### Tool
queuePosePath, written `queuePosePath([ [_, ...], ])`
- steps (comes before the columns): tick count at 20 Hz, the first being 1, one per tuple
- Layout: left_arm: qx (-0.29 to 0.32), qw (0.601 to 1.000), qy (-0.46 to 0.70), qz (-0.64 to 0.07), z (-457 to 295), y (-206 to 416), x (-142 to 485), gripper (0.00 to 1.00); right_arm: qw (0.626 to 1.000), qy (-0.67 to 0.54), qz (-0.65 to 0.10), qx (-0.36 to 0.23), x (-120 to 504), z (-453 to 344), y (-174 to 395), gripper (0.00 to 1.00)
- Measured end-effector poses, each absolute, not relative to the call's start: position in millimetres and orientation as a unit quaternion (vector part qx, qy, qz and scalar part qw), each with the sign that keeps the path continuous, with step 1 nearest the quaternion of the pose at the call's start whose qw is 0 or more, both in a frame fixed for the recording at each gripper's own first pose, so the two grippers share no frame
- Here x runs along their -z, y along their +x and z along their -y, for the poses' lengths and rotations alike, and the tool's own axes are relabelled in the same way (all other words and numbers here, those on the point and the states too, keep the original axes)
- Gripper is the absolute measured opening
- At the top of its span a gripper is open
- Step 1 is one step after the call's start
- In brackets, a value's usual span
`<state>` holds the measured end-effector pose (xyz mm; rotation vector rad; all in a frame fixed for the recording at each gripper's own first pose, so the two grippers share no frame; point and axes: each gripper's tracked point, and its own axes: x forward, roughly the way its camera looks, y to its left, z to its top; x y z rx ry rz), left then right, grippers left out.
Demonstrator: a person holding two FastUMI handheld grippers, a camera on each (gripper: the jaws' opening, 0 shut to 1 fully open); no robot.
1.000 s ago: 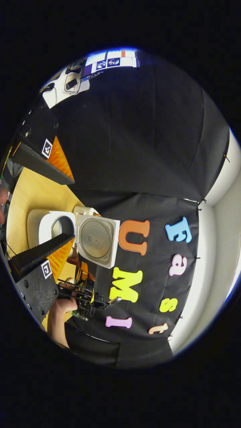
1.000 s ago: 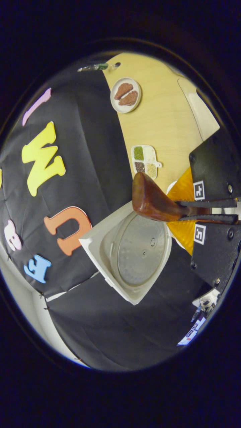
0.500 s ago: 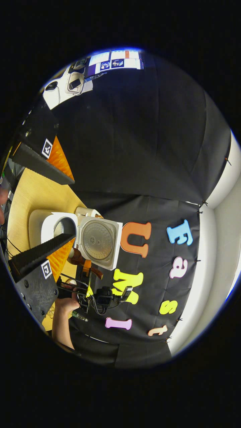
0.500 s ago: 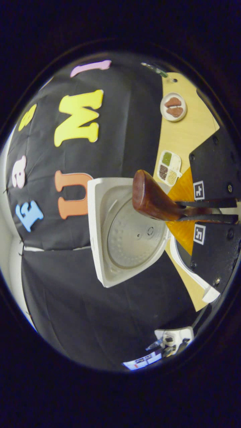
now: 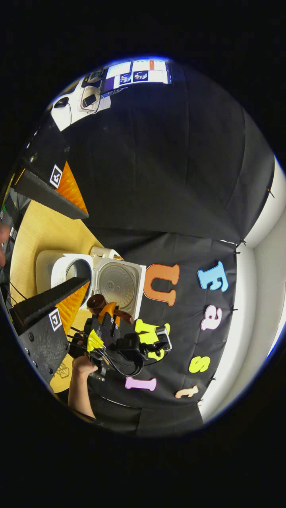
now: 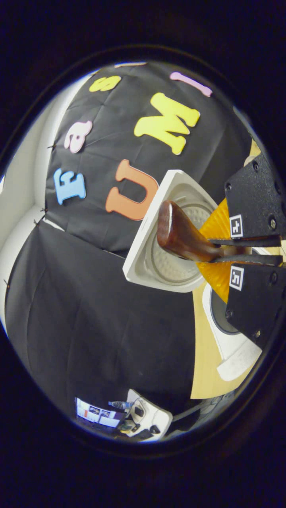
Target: Close the left gripper, press the button to open the rice cooker; take a wooden spoon from the chopstick holder with the right hand, scoop a spoonful of rice and pour it into the rice cooker, then put the wooden spoon back into the chopstick holder.
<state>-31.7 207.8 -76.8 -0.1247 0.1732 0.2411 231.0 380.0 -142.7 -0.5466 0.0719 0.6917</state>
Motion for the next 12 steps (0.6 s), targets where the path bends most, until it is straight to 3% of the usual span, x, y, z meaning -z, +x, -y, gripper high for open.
queuePosePath([
  [6, -0.114, 0.989, -0.046, -0.078, -207, -39, 71, 0.95, 0.914, -0.222, -0.057, -0.333, 135, -373, 223, 0.13],
  [12, -0.085, 0.990, -0.065, -0.087, -183, -36, 73, 0.95, 0.941, -0.063, -0.134, -0.303, 118, -327, 218, 0.12],
])
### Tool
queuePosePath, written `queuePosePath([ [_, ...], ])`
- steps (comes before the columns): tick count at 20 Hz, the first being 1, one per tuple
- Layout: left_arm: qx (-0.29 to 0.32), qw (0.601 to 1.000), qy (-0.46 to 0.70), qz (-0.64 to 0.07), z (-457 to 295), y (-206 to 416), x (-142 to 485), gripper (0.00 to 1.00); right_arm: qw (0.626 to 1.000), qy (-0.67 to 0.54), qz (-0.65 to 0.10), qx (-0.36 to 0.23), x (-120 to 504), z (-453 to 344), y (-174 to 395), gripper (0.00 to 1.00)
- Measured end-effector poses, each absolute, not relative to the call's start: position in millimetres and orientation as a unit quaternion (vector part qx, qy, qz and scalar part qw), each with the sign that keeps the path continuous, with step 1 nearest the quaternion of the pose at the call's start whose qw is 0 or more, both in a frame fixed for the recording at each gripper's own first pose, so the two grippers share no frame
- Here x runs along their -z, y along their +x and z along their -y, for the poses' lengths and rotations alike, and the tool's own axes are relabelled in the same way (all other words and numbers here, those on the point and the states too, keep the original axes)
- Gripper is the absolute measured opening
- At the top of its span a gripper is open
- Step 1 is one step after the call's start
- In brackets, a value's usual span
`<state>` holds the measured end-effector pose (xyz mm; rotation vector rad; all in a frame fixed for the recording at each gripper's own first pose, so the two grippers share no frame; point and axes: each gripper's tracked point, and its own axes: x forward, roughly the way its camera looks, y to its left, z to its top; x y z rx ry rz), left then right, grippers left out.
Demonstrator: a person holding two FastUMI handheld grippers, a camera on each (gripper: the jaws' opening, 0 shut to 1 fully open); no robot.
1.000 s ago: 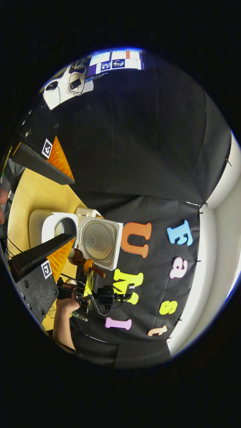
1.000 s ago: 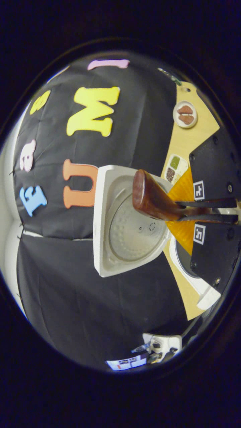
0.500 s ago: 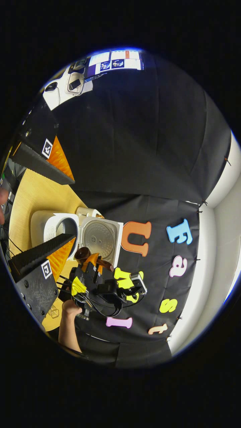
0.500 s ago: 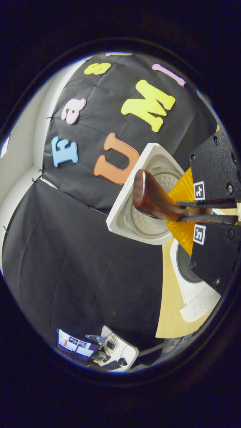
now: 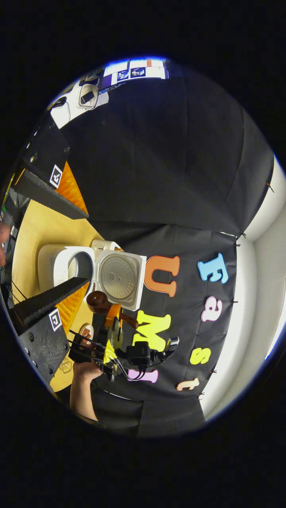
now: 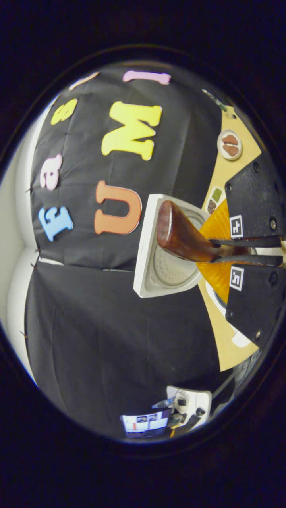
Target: Close the left gripper, press the button to open the rice cooker; take a wooden spoon from the chopstick holder with the right hand, scoop a spoonful of rice and pour it into the rice cooker, then put the wooden spoon back into the chopstick holder.
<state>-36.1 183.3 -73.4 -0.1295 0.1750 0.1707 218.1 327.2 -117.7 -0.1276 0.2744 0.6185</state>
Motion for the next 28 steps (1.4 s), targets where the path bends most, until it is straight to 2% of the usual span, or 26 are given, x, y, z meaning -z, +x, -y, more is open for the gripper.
queuePosePath([
  [7, -0.031, 0.993, -0.059, -0.094, -145, -8, 86, 0.94, 0.944, 0.145, -0.194, -0.225, 85, -211, 194, 0.12],
  [15, 0.025, 0.994, -0.061, -0.082, -102, 43, 75, 0.94, 0.941, 0.261, -0.208, -0.045, 99, -6, 153, 0.12],
  [19, 0.044, 0.994, -0.049, -0.089, -82, 65, 77, 0.94, 0.944, 0.252, -0.209, 0.035, 124, 77, 140, 0.12],
  [20, 0.047, 0.994, -0.046, -0.092, -75, 72, 75, 0.94, 0.945, 0.245, -0.212, 0.049, 130, 90, 140, 0.16],
  [21, 0.049, 0.994, -0.044, -0.092, -71, 75, 74, 0.94, 0.946, 0.237, -0.214, 0.059, 136, 102, 140, 0.12],
  [28, 0.031, 0.994, -0.040, -0.093, -68, 79, 64, 0.94, 0.960, 0.118, -0.241, 0.076, 199, 150, 176, 0.13],
])
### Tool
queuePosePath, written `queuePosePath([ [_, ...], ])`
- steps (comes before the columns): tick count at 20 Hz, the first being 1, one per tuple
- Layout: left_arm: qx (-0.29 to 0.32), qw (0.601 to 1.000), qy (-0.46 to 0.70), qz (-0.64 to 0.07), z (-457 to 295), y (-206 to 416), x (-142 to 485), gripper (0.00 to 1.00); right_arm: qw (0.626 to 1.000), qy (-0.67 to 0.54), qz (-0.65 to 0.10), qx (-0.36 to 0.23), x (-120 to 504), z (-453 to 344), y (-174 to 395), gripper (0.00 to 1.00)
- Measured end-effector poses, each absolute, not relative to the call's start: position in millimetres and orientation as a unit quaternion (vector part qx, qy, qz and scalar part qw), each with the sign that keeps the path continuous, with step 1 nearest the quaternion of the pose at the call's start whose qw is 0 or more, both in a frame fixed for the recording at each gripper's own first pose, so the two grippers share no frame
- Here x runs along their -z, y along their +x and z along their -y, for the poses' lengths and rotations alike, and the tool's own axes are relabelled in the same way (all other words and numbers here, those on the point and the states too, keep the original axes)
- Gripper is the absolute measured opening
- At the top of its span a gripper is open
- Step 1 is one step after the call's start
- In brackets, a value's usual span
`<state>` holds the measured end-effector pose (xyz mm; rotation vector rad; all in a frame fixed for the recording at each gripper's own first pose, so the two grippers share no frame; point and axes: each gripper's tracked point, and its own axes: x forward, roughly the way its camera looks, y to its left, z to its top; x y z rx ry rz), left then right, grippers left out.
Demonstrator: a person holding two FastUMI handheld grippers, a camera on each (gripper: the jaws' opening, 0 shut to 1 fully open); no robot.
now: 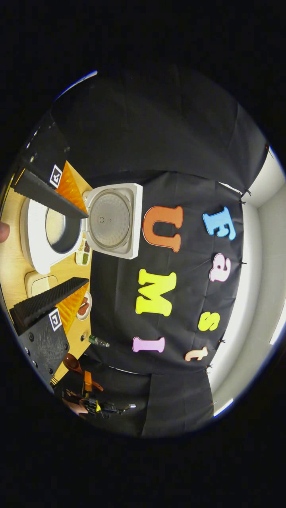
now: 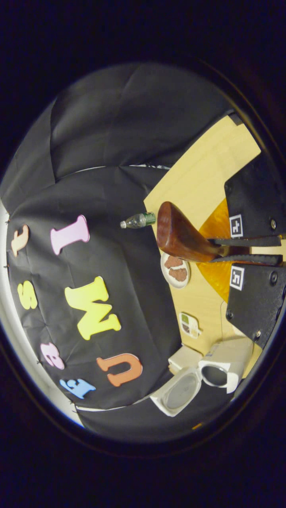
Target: Close the left gripper, press the button to open the rice cooker; take a wooden spoon from the chopstick holder with the right hand, scoop a spoonful of rice and pour it into the rice cooker, then put the wooden spoon back into the chopstick holder.
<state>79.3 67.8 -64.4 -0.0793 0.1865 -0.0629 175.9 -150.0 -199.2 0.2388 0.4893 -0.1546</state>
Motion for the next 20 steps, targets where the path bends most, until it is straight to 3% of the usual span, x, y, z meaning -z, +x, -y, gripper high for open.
queuePosePath([
  [13, -0.013, 0.992, -0.024, -0.122, -80, 96, 50, 0.94, 0.952, 0.081, -0.288, 0.065, 302, 139, 210, 0.14],
  [20, -0.021, 0.993, -0.011, -0.115, -80, 101, 38, 0.94, 0.948, 0.099, -0.300, 0.046, 314, 135, 214, 0.25],
])
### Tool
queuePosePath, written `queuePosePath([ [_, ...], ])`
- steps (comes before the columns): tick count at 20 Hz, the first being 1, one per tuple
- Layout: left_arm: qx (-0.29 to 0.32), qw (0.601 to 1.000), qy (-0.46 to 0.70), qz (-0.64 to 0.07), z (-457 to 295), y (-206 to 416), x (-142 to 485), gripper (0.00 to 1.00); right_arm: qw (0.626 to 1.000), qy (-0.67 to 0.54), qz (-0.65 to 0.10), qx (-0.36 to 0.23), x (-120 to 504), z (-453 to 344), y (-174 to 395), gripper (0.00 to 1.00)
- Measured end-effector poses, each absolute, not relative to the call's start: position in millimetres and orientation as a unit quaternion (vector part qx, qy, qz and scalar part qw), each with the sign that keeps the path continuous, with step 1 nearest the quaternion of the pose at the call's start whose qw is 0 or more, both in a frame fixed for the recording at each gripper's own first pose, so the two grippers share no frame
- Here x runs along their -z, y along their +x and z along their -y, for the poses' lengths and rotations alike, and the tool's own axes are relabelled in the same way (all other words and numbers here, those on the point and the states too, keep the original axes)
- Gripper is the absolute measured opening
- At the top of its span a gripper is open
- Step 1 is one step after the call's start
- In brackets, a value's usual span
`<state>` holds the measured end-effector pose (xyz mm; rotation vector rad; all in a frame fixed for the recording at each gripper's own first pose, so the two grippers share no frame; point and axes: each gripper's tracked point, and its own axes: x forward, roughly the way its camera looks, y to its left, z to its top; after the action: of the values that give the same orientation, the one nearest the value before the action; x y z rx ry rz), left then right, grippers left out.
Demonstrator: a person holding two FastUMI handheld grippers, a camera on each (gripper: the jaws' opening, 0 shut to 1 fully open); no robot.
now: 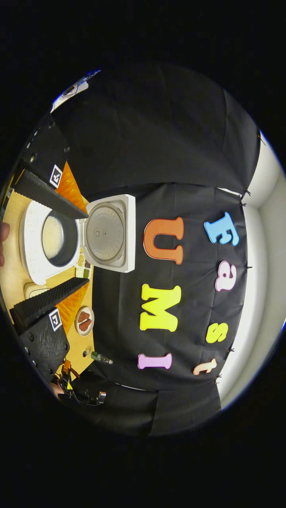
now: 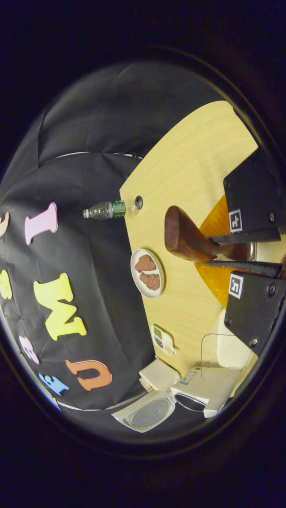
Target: Close the left gripper, press the button to open the rice cooker; take a wooden spoon from the chopstick holder with the right hand, scoop a spoonful of rice and pour it into the rice cooker, then put the wooden spoon back into the chopstick holder.
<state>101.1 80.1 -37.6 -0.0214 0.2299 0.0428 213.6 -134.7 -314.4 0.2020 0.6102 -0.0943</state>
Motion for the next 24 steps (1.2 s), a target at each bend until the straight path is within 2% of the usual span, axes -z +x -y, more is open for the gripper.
queuePosePath([
  [1, -0.019, 0.993, -0.012, -0.114, -78, 101, 37, 0.94, 0.949, 0.099, -0.298, 0.041, 308, 134, 212, 0.32],
  [2, -0.018, 0.994, -0.009, -0.111, -77, 102, 37, 0.94, 0.949, 0.096, -0.296, 0.043, 303, 136, 210, 0.55],
  [4, -0.010, 0.995, -0.007, -0.101, -75, 104, 32, 0.94, 0.953, 0.081, -0.287, 0.057, 289, 144, 204, 0.78],
  [11, 0.002, 0.998, -0.006, -0.057, -72, 119, 6, 0.94, 0.970, 0.064, -0.219, 0.085, 199, 165, 174, 0.78],
  [13, 0.008, 0.999, -0.012, -0.044, -71, 128, -6, 0.94, 0.975, 0.042, -0.199, 0.093, 169, 166, 161, 0.88],
  [14, 0.004, 0.999, -0.009, -0.036, -73, 133, -12, 0.94, 0.977, 0.033, -0.189, 0.092, 153, 160, 155, 0.89],
  [17, -0.008, 1.000, 0.006, -0.008, -81, 155, -37, 0.94, 0.982, 0.013, -0.168, 0.087, 114, 146, 139, 1.00],
  [22, -0.041, 0.999, -0.004, 0.014, -100, 207, -73, 0.94, 0.985, 0.037, -0.122, 0.114, 68, 139, 112, 1.00],
  [24, -0.049, 0.999, 0.003, -0.004, -109, 239, -69, 0.94, 0.986, 0.026, -0.117, 0.119, 63, 141, 98, 1.00],
])
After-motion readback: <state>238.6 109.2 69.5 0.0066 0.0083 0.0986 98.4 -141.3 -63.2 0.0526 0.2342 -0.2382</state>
